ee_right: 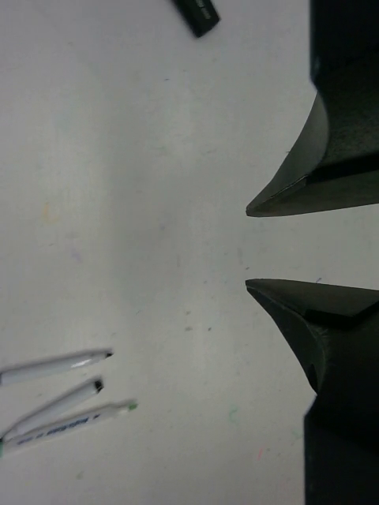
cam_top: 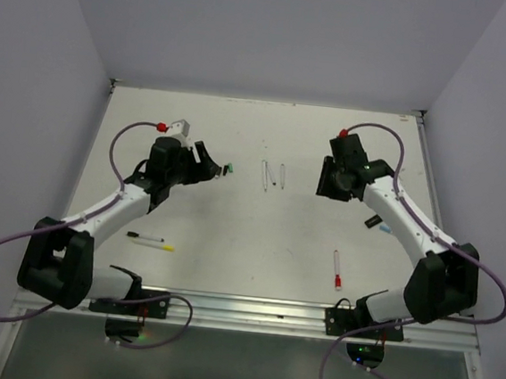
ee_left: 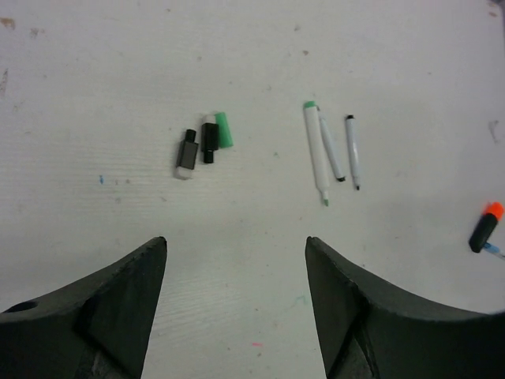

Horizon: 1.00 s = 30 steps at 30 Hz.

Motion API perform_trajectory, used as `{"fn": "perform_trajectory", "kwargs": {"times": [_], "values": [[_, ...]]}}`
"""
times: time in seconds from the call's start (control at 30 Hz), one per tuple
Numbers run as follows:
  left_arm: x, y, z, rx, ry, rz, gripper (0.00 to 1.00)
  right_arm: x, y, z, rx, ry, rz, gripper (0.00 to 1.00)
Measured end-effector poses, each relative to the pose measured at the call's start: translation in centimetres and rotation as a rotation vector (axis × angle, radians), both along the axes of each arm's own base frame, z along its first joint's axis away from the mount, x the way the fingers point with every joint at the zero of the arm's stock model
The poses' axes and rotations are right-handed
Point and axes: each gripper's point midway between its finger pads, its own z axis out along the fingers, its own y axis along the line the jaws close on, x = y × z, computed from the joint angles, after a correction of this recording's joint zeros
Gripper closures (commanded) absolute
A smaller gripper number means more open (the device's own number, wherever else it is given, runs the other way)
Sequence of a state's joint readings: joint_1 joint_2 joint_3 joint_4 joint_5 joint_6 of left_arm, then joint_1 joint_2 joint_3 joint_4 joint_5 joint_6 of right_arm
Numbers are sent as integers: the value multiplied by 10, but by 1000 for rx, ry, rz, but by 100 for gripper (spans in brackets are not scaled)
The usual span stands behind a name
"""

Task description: Open the pen caps

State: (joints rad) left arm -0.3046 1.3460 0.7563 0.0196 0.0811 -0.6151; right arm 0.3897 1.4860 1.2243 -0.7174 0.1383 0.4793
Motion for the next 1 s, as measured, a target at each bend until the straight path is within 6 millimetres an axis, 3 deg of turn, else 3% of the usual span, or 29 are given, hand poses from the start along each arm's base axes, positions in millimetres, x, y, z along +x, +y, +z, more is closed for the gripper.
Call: {"fn": "perform_trajectory", "kwargs": {"times": [0.2, 0.33, 0.67, 1.0], "values": [[-29, -35, 26, -93, -80, -121, 27, -97, -35, -46, -34, 219, -104, 60], [-45, -55, 25, -127, -79, -183, 27, -128, -45, -62, -47, 303, -168, 60], [-54, -68, 25, -160, -86, -219, 27, -163, -57, -93, -60, 394, -257, 62], [-56, -73, 28, -169, -93, -235, 27, -161, -56, -120, -73, 424, -269, 63]]}}
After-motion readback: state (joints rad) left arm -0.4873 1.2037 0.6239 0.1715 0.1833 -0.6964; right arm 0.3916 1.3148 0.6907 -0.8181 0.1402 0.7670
